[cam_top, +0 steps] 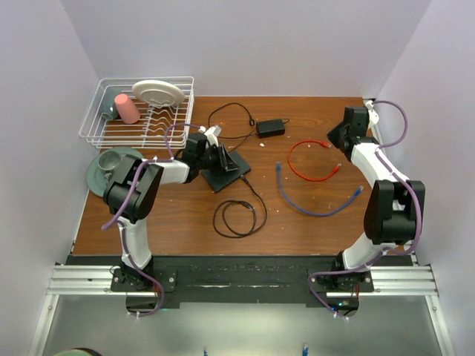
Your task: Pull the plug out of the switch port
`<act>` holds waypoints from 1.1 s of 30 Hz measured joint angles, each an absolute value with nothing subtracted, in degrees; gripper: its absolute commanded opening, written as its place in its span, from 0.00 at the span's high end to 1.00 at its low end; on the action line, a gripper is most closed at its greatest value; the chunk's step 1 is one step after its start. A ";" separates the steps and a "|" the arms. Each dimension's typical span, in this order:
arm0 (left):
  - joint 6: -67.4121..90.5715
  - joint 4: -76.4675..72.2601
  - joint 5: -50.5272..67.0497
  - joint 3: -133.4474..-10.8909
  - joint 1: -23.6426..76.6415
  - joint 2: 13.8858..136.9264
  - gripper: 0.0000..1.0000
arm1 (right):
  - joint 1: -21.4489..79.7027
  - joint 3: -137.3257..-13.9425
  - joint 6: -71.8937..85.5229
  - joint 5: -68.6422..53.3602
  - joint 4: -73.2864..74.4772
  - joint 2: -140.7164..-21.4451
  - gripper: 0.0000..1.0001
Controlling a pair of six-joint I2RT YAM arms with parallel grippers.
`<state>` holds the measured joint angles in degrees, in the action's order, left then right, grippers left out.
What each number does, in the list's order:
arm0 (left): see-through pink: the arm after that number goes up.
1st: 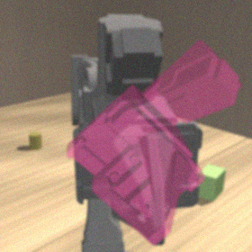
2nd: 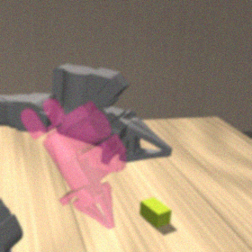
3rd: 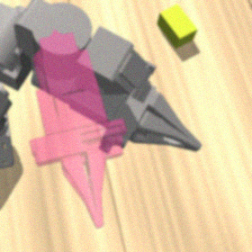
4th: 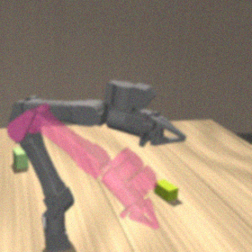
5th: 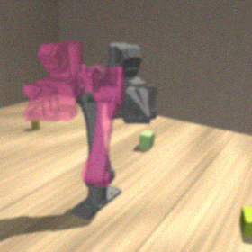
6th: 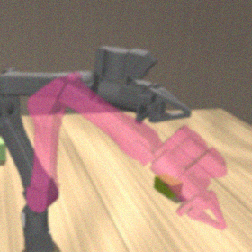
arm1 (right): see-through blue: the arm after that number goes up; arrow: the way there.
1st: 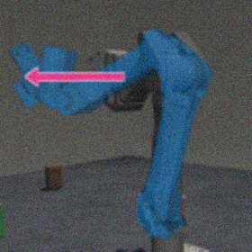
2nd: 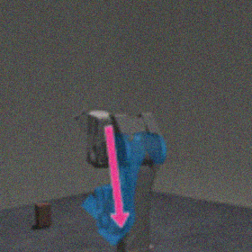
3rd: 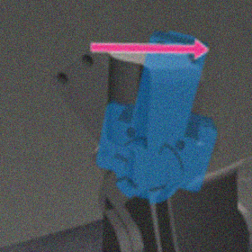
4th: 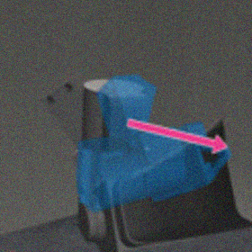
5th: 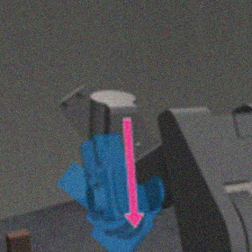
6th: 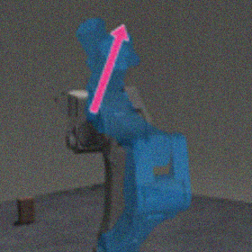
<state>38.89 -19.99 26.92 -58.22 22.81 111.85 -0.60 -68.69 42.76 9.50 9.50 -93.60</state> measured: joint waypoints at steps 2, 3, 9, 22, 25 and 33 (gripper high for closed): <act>39.22 -20.49 27.18 -58.22 22.81 112.09 0.76 | -1.72 -67.64 43.33 8.56 8.91 -94.70 0.58; 39.42 -20.64 27.31 -58.24 22.81 112.18 0.76 | -1.89 -67.16 43.66 7.66 8.27 -94.76 0.54; 39.86 -21.34 27.68 -58.24 22.81 112.42 0.76 | 3.25 -66.39 43.99 2.11 2.07 -92.86 0.41; 39.77 -21.06 27.49 -57.45 22.83 111.77 0.75 | 17.19 -44.31 50.54 -18.87 -22.48 -89.62 0.44; 39.51 -20.47 27.11 -56.62 22.81 110.87 0.76 | 19.86 -43.42 50.87 -22.35 -25.76 -94.24 0.45; 39.38 -19.99 26.61 -55.40 22.83 109.65 0.76 | 25.82 -43.38 50.74 -26.59 -34.44 -101.27 0.49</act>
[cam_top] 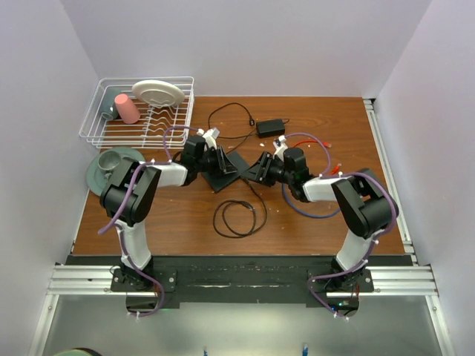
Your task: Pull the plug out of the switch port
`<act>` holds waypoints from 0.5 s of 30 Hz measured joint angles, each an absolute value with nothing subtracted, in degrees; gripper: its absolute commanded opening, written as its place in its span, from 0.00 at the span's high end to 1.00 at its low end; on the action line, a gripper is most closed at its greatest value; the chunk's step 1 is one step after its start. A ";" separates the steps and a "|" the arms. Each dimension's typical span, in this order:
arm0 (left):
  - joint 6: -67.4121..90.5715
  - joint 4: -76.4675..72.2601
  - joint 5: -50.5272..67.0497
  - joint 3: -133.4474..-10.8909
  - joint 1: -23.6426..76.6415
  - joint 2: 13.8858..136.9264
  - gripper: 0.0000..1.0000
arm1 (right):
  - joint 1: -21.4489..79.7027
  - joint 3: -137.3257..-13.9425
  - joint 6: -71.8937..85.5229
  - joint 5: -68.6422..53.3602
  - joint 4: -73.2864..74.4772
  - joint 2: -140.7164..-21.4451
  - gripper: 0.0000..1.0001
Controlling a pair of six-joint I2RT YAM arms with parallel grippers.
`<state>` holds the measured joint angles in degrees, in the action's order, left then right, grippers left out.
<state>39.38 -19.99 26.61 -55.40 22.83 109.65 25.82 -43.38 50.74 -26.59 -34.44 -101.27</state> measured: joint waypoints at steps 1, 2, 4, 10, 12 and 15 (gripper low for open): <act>39.38 -19.92 26.59 -55.40 22.81 109.62 0.76 | 25.91 -43.38 50.63 -26.61 -35.05 -102.13 0.50; 39.38 -19.81 26.59 -55.40 22.81 109.60 0.76 | 25.96 -43.38 50.46 -26.59 -35.35 -102.91 0.50; 39.35 -19.70 26.57 -55.40 22.81 109.56 0.76 | 25.93 -43.38 49.74 -26.30 -35.42 -103.96 0.51; 38.06 -17.67 25.71 -55.81 22.79 108.95 0.76 | 25.93 -43.38 47.48 -24.91 -37.26 -106.48 0.52; 37.32 -16.38 25.36 -56.58 22.76 108.95 0.76 | 25.93 -43.38 47.44 -24.80 -38.65 -108.09 0.52; 36.27 -14.48 24.86 -57.58 22.61 108.95 0.76 | 25.93 -43.46 47.53 -24.84 -40.53 -109.97 0.53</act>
